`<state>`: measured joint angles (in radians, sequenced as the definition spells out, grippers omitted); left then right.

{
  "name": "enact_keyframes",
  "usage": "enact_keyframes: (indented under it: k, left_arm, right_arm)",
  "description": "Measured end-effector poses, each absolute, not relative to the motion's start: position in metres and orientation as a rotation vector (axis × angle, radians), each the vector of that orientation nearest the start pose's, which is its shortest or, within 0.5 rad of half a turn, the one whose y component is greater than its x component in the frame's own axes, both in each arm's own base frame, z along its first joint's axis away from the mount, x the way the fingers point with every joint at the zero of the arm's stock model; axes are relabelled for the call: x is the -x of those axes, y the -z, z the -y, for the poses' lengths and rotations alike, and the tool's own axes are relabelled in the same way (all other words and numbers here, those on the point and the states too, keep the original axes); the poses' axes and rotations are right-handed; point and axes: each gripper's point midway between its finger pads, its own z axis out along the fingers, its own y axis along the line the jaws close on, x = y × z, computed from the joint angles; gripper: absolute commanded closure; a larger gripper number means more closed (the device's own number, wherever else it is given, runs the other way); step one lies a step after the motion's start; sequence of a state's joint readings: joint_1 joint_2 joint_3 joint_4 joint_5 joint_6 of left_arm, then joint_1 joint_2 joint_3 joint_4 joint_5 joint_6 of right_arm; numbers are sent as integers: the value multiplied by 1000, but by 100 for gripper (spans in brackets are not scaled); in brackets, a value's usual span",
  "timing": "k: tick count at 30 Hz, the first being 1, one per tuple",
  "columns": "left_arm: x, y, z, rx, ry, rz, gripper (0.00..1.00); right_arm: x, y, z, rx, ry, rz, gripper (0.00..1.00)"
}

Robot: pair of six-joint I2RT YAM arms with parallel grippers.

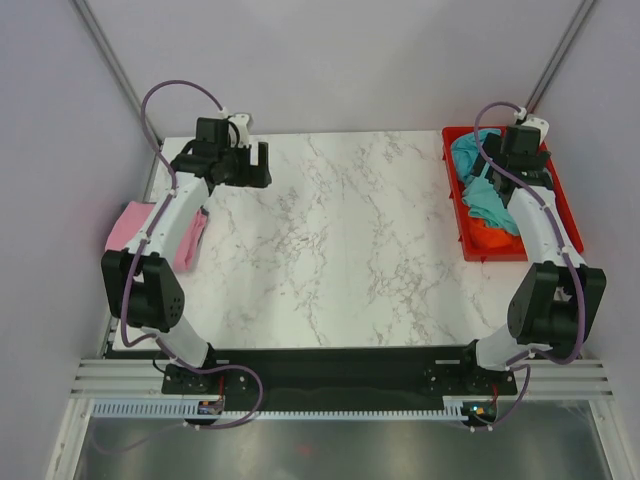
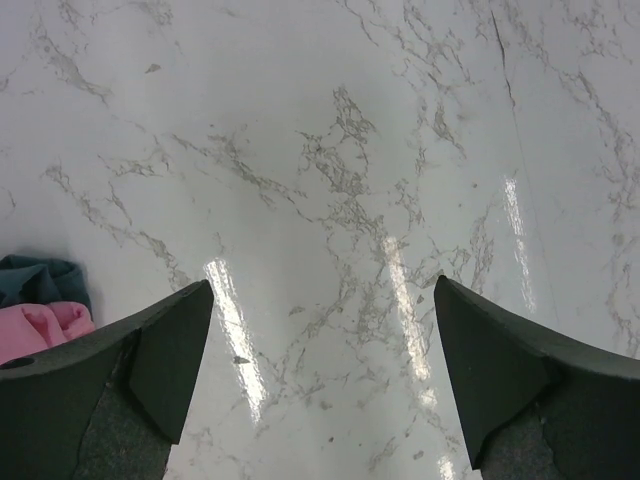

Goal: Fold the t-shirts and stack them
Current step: Grab the tshirt from the pile

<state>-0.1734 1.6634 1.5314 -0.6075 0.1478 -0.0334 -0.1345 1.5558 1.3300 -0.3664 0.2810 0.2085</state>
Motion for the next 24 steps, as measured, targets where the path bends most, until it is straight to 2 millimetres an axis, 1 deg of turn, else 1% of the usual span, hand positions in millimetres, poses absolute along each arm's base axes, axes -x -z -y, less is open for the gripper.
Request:
enact_keyframes:
  k: [5, 8, 13, 15, 17, 19, 21, 23, 24]
  left_arm:
    - [-439, -207, 106, -219, 290, -2296, 1]
    - [-433, -200, 108, -204, 313, -2313, 1]
    - [-424, -191, 118, -217, 396, -2335, 1]
    - [-420, -189, 124, -233, 439, -2341, 1]
    - [-418, -188, 129, -245, 476, -2342, 2]
    - [-416, -188, 132, -255, 500, -2341, 2]
    - [-415, -187, 133, -259, 510, -2342, 2]
    - [-415, -188, 133, -259, 511, -2339, 2]
    - [-415, -188, 133, -259, 511, -2339, 2]
  right_arm:
    - [-438, -212, 104, -534, 275, -2075, 2]
    - [-438, -212, 105, -533, 278, -2075, 2]
    - [-440, -210, 102, -446, 278, -2106, 2]
    - [-444, -205, 101, -403, 281, -2129, 2]
    - [-453, -199, 103, -373, 299, -2152, 3]
    - [-465, -192, 106, -354, 316, -2173, 7]
    - [-474, -178, 111, -332, 338, -2206, 10]
    - [-478, -164, 114, -317, 355, -2239, 12]
    - [-478, -156, 116, -312, 366, -2258, 14]
